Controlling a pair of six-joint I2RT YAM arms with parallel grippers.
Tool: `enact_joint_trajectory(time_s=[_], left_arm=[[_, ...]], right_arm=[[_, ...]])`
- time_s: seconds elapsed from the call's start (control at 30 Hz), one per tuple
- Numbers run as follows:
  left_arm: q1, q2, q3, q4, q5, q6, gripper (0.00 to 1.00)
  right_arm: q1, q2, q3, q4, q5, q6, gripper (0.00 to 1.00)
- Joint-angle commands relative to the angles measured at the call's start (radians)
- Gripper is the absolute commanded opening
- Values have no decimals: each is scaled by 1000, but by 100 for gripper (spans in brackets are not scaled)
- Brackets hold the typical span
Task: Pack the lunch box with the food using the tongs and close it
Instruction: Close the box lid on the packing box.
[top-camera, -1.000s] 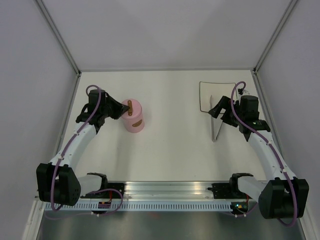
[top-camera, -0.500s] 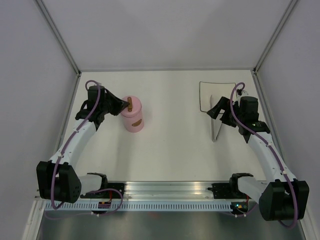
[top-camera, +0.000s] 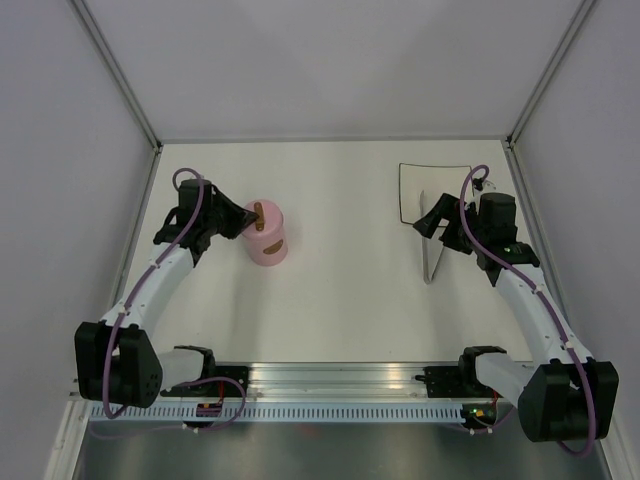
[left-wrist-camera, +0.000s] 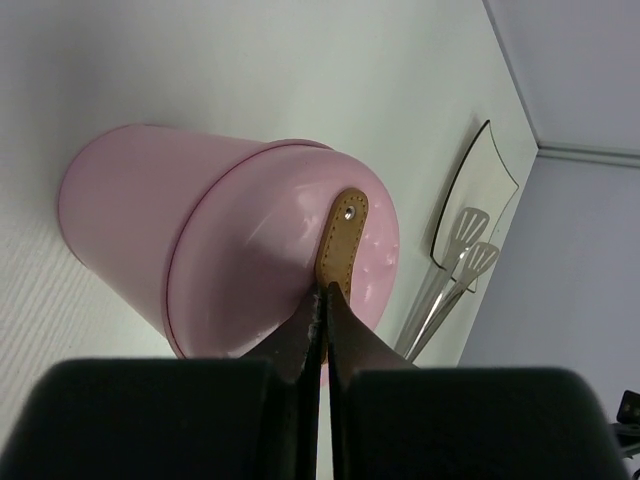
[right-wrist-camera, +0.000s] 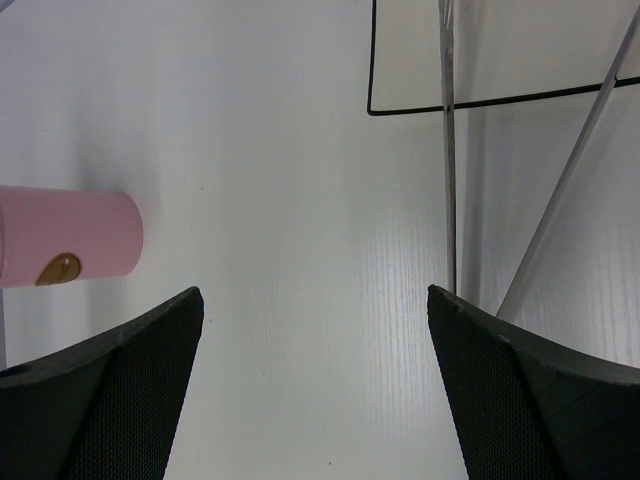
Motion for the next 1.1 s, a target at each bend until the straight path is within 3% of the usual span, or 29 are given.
enact_joint_trajectory(time_s=[0.0,0.4,0.63,0.87,1.0,1.07], left_arm=[[2,-28,-26,-14,-31,56,2],[-85,-27,-13,-66,-117,164,2],[-249,-72,-50,-166,-200,145,2],[-265,-181,-130,-220,-220,112,3],[-263,-205,-61,-226,-181,168,17],[-263,-188,3,-241,-120,214,30]], right_arm=[[6,-10,3,32,-14,10,98],[98,45,50,94,-26,22,98],[411,233,210,176,28,51,94],[617,382,368,174,71,36,85],[701,431,435,164,88,36,68],[723,456,490,142,94,31,58]])
